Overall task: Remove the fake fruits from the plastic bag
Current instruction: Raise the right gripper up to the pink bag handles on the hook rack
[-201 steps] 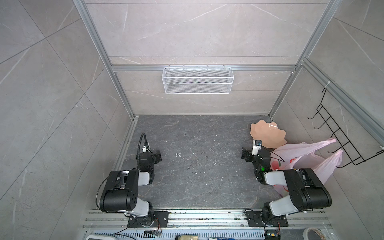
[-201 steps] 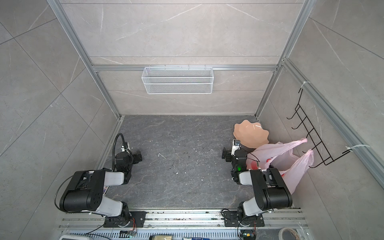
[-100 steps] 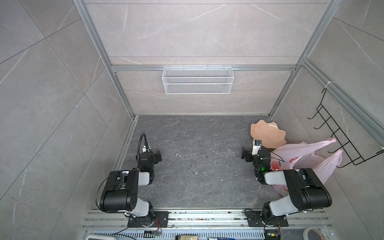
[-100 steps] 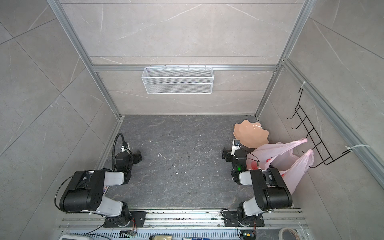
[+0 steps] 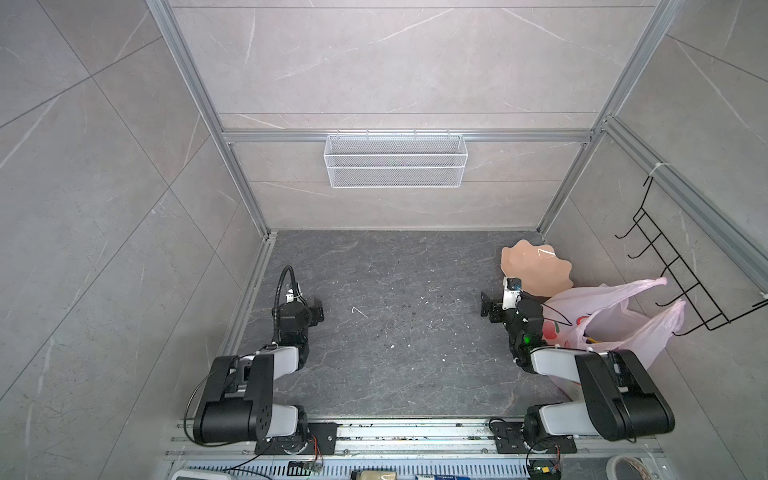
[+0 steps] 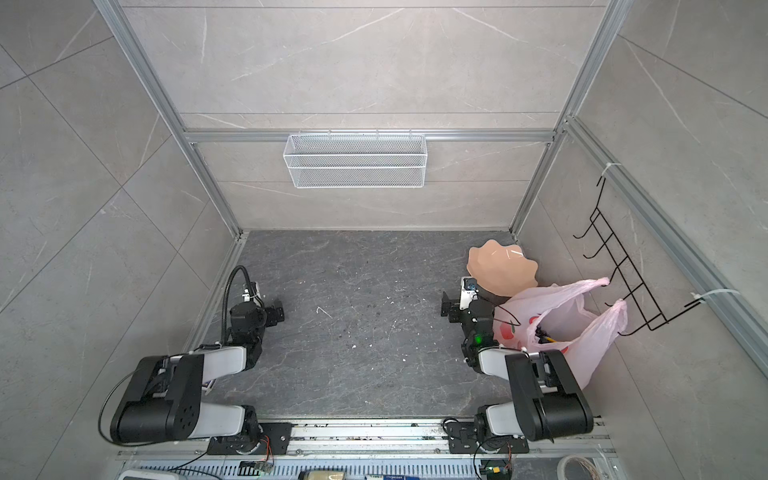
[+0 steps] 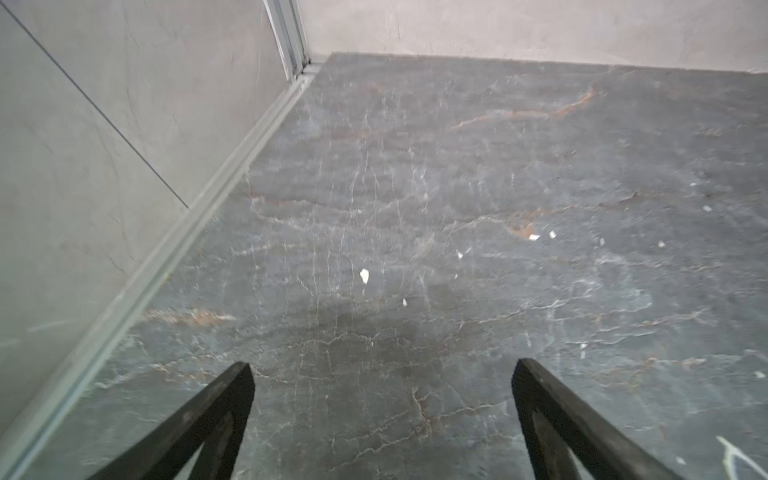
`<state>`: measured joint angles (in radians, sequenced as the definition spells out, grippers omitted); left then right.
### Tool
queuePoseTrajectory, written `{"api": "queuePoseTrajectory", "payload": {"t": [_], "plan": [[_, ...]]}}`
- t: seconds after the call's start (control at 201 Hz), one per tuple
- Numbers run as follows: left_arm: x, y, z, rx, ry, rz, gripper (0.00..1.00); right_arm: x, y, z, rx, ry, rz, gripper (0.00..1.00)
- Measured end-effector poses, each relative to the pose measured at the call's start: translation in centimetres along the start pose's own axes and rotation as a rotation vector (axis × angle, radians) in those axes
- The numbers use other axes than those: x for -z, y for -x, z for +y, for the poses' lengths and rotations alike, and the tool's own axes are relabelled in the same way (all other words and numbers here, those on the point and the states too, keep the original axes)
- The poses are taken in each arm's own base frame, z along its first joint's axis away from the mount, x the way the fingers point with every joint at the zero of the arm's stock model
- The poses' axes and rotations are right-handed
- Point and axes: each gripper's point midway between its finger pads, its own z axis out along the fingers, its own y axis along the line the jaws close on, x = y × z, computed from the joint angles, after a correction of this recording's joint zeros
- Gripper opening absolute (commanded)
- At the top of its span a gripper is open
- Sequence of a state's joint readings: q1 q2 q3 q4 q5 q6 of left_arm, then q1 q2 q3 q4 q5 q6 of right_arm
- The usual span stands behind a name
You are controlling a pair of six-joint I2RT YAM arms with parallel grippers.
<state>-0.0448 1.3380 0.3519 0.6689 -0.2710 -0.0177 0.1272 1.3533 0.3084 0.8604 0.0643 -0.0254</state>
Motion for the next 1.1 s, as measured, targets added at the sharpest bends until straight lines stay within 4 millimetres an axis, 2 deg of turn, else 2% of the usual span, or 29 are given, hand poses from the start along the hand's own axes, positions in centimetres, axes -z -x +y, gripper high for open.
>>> {"api": "queuePoseTrajectory", "payload": {"t": [0.144, 0.264, 0.363, 0.463, 0.548, 0.652, 0.777, 0.891, 1.095], "plan": [[2.8, 5.8, -1.9, 0.004, -0.025, -0.128, 1.0, 2.6, 4.9, 2.2, 0.029, 0.052, -0.134, 1.0], [5.3, 9.6, -2.5, 0.058, -0.043, -0.19, 1.0, 4.9, 9.2, 2.6, -0.032, 0.073, -0.199, 1.0], [7.4, 12.7, -2.0, 0.152, -0.044, -0.226, 1.0, 6.9, 14.8, 2.2, -0.124, 0.08, -0.229, 1.0], [9.1, 14.3, -1.4, 0.273, -0.047, -0.237, 1.0, 9.4, 20.0, 1.7, -0.205, 0.079, -0.237, 1.0], [10.3, 14.6, -0.9, 0.379, -0.056, -0.218, 1.0, 11.5, 22.6, 0.9, -0.273, 0.063, -0.213, 1.0], [11.4, 13.8, -0.6, 0.505, -0.068, -0.176, 1.0, 13.5, 23.2, -0.5, -0.375, -0.005, -0.127, 1.0], [12.0, 12.2, -0.6, 0.586, -0.091, -0.159, 1.0, 15.6, 22.3, -1.6, -0.408, -0.068, -0.028, 1.0], [11.6, 10.5, -1.0, 0.576, -0.09, -0.094, 1.0, 17.9, 21.2, -3.7, -0.418, -0.192, 0.056, 1.0], [10.4, 7.5, -2.9, 0.506, -0.101, 0.038, 1.0, 22.4, 22.1, -8.1, -0.403, -0.46, 0.128, 1.0]]}}
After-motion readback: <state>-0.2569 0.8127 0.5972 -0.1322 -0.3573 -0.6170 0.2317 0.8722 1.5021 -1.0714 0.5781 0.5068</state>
